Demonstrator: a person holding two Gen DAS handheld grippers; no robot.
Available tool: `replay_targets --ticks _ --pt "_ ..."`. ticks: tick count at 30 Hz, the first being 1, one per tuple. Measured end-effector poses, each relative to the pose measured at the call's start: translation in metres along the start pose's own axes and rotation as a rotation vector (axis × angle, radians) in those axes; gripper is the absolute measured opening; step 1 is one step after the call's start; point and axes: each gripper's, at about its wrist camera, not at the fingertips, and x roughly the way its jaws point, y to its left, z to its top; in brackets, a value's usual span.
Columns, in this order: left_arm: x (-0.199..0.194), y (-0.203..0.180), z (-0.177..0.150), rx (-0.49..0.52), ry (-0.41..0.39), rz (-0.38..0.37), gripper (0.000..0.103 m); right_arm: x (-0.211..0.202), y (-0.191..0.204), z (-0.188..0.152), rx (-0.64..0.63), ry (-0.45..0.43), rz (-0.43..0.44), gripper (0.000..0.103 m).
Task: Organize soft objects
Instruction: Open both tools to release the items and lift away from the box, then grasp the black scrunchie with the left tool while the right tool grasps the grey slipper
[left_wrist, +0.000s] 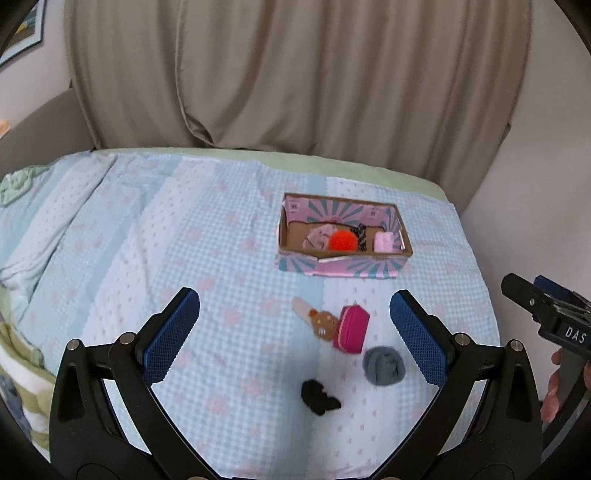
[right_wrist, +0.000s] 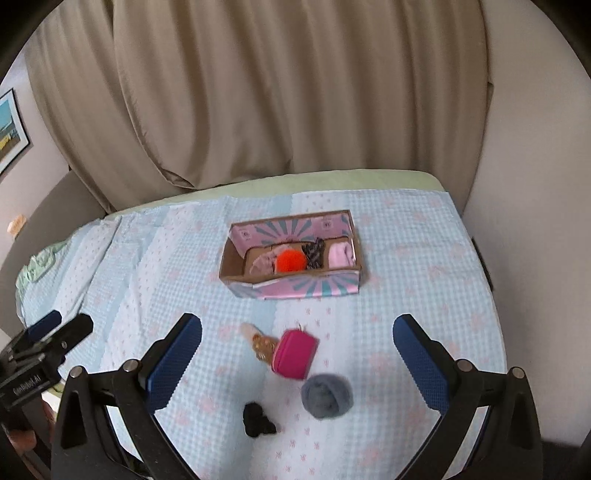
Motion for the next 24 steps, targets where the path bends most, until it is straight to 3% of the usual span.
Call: replay_targets --ticks 7,14,18,24 --pt "-0.007 0.008 -0.052 0.0 0.029 -0.067 0.103 -0.026 0.01 -0.05 -0.011 -0.047 -0.037 0.103" --pt "0.014 0.001 -0.111 -0.053 0.072 -0.104 0.103 -0.015 0.012 -0.091 -0.04 -0.044 -0.031 0.103" --pt "0.042 -0.011 -0.149 -0.07 0.096 -0.076 0.103 0.008 0.007 -0.108 -0.059 -0.014 -0.014 0.103" --pt "0.104 -0.035 -0.202 -0.094 0.136 -0.03 0.103 0.078 -0.008 -0.138 -0.136 0.052 0.021 0.103"
